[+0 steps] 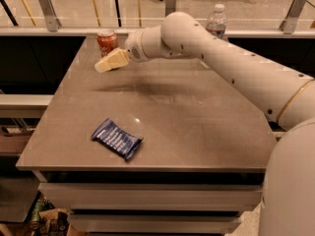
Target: Pick coke can
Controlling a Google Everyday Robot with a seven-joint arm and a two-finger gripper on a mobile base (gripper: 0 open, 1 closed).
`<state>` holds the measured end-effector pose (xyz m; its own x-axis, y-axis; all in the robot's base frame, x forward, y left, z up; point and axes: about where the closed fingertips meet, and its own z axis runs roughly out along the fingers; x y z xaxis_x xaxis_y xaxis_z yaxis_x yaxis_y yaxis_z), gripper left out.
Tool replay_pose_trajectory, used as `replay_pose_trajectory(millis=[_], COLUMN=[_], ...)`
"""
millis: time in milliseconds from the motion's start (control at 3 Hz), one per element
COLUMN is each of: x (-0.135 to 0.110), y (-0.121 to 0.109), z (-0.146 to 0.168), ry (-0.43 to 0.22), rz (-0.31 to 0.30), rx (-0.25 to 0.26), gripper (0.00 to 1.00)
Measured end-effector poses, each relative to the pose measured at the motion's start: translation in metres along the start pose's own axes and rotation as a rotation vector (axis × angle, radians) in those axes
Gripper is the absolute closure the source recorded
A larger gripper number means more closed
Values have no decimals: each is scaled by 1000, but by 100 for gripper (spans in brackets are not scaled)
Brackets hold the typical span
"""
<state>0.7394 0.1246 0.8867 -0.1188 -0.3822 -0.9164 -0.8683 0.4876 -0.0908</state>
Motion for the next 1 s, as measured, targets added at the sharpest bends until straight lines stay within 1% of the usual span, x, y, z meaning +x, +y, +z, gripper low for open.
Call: replay_pose_trajectory(millis=[333,667,1000], x=[-4,-10,-10], y=[0,-8,-5], z=[21,34,36], ry=[-46,-109,-107], rz=[0,-2,-4], rx=[-9,1,-4], gripper=[0,0,18])
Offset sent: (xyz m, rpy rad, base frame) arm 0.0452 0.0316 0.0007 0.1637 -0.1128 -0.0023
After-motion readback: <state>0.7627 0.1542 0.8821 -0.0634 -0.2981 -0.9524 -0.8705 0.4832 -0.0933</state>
